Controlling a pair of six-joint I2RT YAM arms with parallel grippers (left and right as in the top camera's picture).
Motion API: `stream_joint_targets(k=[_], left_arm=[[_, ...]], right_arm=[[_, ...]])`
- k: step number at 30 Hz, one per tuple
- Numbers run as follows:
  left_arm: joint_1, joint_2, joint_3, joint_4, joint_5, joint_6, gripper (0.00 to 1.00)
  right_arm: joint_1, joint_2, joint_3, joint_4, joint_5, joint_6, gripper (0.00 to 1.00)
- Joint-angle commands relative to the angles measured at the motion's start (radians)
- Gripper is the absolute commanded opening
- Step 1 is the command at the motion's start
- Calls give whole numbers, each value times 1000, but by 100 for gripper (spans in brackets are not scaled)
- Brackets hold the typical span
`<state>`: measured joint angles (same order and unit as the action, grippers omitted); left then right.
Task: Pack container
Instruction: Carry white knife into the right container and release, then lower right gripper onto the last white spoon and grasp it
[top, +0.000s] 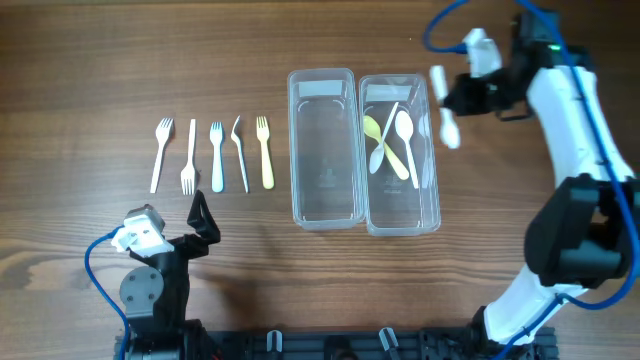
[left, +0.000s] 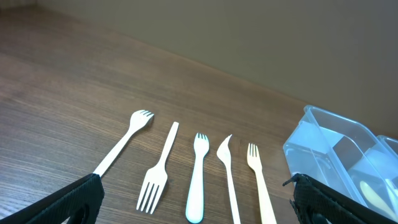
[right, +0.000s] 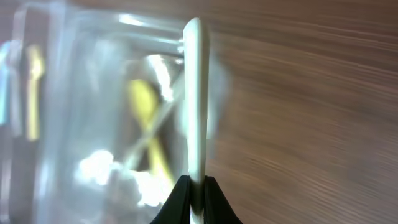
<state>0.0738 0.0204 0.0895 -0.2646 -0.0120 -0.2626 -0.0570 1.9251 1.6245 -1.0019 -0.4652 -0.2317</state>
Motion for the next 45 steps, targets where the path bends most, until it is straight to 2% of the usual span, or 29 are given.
stream_joint_targets(k=[1,13,15,17,18,25,31,34,36,39,45], left_arm=[[-5,-6,-7,3,16,24,100],[-5,-6,-7,2,16,24,100],[-5,-6,-7,3,16,24,100],[-5,-6,-7,2,16,24,100],[-5,-6,-7,2,16,24,100],[-5,-6,-7,2,16,24,100],[-5,-6,-7,2,16,24,100],[-5,-6,-7,2,16,24,100],[-5,-6,-7,2,16,24,100],[-5,-6,-7,2,16,24,100],[-5,-6,-7,3,16,24,100]], right_arm=[[72,-3,13,-10,-67,59,4],[173,-1,-2,-9,-44,78,6],[173,-1,-2,-9,-44,77,36],[173,-1,-2,-6,-43,73,46],[173,-1,-2,-4,-39,73,48],[146,-11,0,10,67,78,50],[31,-69,33,19,352,103,50],[-50,-93,33,31,509,99,56],[-113,-92,32,41,583,57,57],[-205,-74,31,57,570,-53,64],[-345,-28,14,112,562,-170,63]])
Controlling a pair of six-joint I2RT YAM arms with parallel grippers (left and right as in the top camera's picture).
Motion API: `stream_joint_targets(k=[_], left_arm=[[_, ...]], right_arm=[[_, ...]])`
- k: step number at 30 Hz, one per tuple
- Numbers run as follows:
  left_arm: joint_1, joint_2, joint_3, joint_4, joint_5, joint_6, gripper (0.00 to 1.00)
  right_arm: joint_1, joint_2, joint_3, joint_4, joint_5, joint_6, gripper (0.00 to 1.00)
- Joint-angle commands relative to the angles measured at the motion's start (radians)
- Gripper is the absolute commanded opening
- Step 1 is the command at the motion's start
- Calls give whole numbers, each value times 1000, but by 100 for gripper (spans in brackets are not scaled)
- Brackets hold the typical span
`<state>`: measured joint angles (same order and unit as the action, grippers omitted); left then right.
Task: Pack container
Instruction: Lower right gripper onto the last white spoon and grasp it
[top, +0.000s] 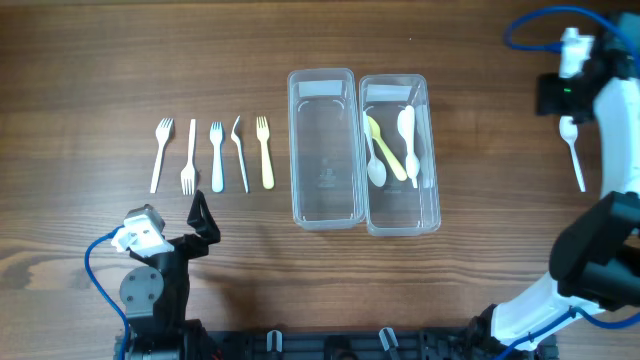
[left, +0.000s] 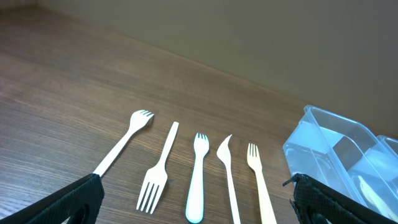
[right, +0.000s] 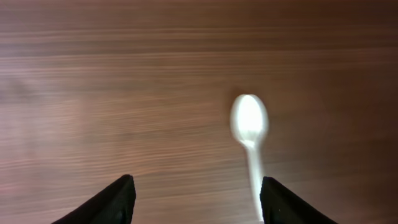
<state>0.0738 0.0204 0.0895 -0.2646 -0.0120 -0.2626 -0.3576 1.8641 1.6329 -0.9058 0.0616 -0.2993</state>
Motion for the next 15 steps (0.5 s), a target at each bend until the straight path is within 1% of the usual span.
stream_joint_targets(k=[1,4,8,15], left_arm=[[-5,-6,-7,2,16,24,100],[-5,-6,-7,2,16,24,100],[-5,-6,-7,3,16,24,100],[-5,-6,-7,3,16,24,100]], right_arm=[[-68,46,5,24,35,-119,63],[-116,73,5,37,21,-124,61],[-177,137,4,41,-102,-223,63],[-227,235,4,53,-116,-222,63]])
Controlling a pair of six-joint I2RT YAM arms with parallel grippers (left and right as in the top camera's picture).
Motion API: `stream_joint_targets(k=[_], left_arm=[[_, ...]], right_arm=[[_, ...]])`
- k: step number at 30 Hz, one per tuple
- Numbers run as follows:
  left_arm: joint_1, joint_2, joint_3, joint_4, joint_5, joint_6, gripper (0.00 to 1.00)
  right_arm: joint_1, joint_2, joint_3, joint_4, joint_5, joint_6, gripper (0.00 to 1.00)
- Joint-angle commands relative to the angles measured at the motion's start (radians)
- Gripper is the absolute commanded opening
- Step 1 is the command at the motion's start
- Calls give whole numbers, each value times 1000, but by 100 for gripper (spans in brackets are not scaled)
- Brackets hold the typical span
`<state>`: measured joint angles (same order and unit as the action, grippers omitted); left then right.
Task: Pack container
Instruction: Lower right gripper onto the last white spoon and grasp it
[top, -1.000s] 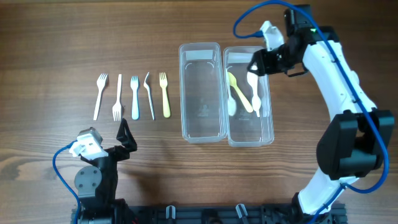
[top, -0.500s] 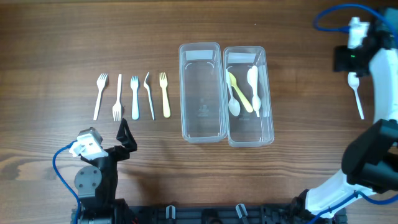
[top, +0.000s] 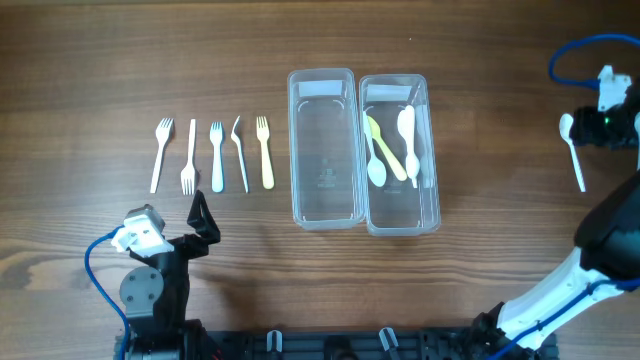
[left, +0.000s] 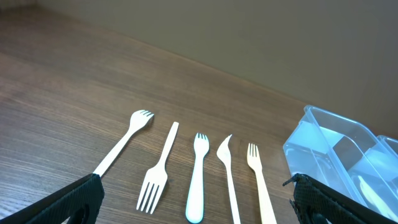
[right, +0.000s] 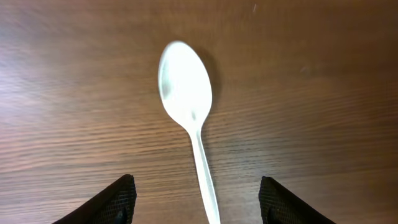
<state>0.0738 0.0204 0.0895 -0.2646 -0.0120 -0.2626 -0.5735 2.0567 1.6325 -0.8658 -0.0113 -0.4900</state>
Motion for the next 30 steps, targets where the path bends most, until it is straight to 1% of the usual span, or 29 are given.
stream_joint_targets(k=[1,15,21,22,24,25,26,27,28,30], left_arm=[[-5,-6,-7,2,16,24,100],[-5,-6,-7,2,16,24,100],[-5,-6,-7,2,16,24,100],[-5,-6,-7,3,16,24,99],[-5,-6,-7,3,16,24,100],[-5,-6,-7,2,16,24,100],[-5,-6,-7,2,16,24,100],[-5,-6,-7,2,16,24,100],[-5,-6,-7,2,16,24,100],[-5,-6,-7,2,16,24,100]], right_arm=[[-12,49,4,17,-43,-31,63],[-16,178,2,36,-84,-30,59],[-16,188,1,39,-84,-22,55],[-16,188,1,39,-84,-21,50],[-16,188,1,39,-84,-5,35],[-16,188,1,38,-84,-4,27],[-16,188,1,35,-84,-3,14],[-16,188,1,35,-84,-1,7],[-16,188,2,35,-84,8,4],[-16,187,2,33,-84,43,4]])
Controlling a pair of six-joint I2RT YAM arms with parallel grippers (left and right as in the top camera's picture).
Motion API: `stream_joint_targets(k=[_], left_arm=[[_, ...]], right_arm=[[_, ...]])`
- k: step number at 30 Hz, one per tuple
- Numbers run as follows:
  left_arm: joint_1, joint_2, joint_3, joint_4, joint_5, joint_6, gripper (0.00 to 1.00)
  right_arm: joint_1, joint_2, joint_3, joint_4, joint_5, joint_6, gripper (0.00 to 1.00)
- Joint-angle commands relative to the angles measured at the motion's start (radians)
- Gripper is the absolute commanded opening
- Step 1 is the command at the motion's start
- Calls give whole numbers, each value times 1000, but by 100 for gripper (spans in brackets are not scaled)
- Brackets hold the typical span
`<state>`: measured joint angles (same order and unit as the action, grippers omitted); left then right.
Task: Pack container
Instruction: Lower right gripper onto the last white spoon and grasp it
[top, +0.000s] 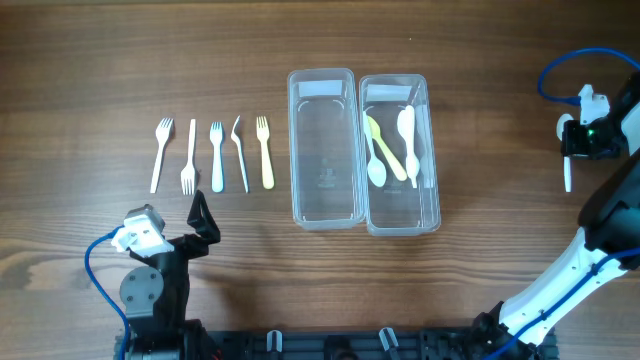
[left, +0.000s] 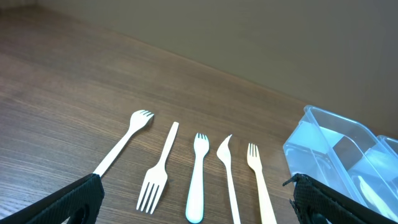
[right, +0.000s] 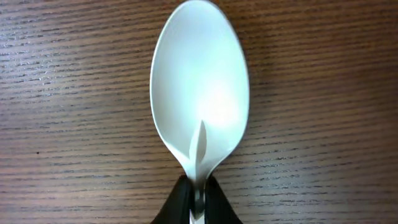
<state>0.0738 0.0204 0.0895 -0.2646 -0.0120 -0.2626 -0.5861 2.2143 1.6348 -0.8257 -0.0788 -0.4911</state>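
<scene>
Two clear containers stand side by side mid-table. The left container (top: 324, 200) holds nothing. The right container (top: 402, 215) holds a yellow spoon (top: 388, 150) and white spoons (top: 407, 135). At the far right, my right gripper (top: 572, 140) (right: 198, 194) is shut on the neck of a white spoon (right: 199, 93), whose handle (top: 568, 175) pokes out below the gripper, close over the wood. Several plastic forks (top: 215, 155) (left: 198, 177) lie in a row on the left. My left gripper (top: 200, 222) (left: 196, 208) is open behind them, holding nothing.
The right arm's blue cable (top: 560, 70) loops near the right edge of the table. The left arm's base (top: 150, 285) sits at the front left. Bare wood (top: 500, 150) separates the containers from the right gripper.
My right gripper was open just above the white spoon at the far right. Now it is down at the spoon and shut on its neck. The left arm has not moved.
My right gripper held a white spoon beside the right container. Then it was open and empty at the far right, over another white spoon on the table. It stood closer over that spoon, and now it is shut on it. The forks stayed put.
</scene>
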Motion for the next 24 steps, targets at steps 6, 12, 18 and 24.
stream_joint_targets(k=[6,12,18,24], left_arm=[[-5,-6,-7,3,16,24,100],[-5,-6,-7,2,16,24,100],[-5,-6,-7,2,16,24,100],[-5,-6,-7,2,16,24,100]], right_arm=[[10,-11,23,-35,-80,132,4],[63,-122,24,-26,-288,185,4],[168,-247,24,-21,-444,262,4],[320,-347,24,-23,-537,311,4]])
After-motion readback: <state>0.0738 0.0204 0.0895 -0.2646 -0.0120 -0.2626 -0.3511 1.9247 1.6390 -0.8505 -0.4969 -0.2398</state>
